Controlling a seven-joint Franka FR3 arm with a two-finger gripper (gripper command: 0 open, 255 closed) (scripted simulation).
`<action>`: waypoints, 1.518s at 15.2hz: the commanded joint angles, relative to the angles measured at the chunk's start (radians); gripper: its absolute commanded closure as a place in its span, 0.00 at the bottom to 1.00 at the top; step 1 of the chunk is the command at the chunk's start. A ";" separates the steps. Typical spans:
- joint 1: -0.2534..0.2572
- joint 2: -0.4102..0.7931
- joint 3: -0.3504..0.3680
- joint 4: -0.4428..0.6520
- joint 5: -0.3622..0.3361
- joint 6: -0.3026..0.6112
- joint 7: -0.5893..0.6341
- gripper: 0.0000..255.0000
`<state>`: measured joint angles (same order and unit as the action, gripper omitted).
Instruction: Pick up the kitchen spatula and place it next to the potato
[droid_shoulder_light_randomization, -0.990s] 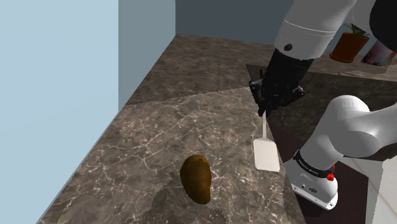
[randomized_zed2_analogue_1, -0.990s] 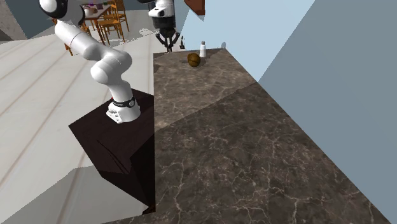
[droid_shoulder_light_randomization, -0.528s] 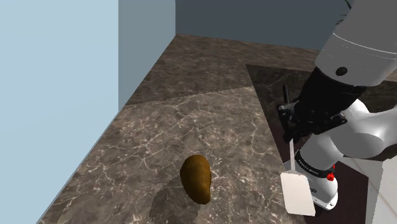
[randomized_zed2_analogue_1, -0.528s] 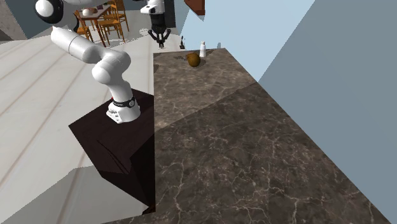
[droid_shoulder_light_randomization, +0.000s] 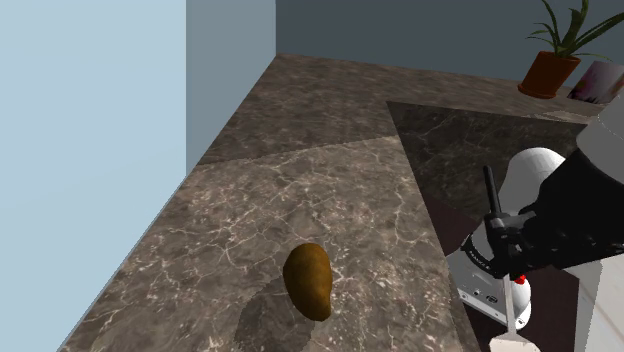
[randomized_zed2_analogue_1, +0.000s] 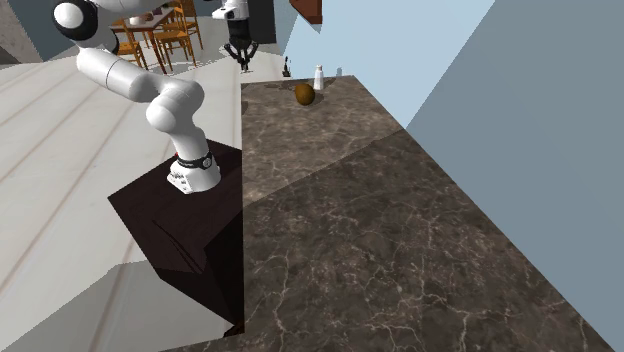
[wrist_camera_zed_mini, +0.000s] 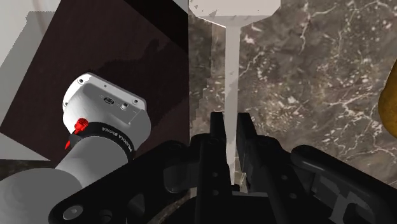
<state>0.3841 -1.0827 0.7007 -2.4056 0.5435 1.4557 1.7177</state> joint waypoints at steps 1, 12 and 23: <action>0.007 -0.009 0.014 -0.023 0.014 0.016 0.003 1.00; 0.035 -0.038 0.096 -0.160 0.091 0.128 -0.005 1.00; 0.059 -0.038 0.203 -0.275 0.186 0.250 -0.014 1.00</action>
<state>0.4387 -1.1188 0.8951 -2.6676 0.7203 1.6943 1.7057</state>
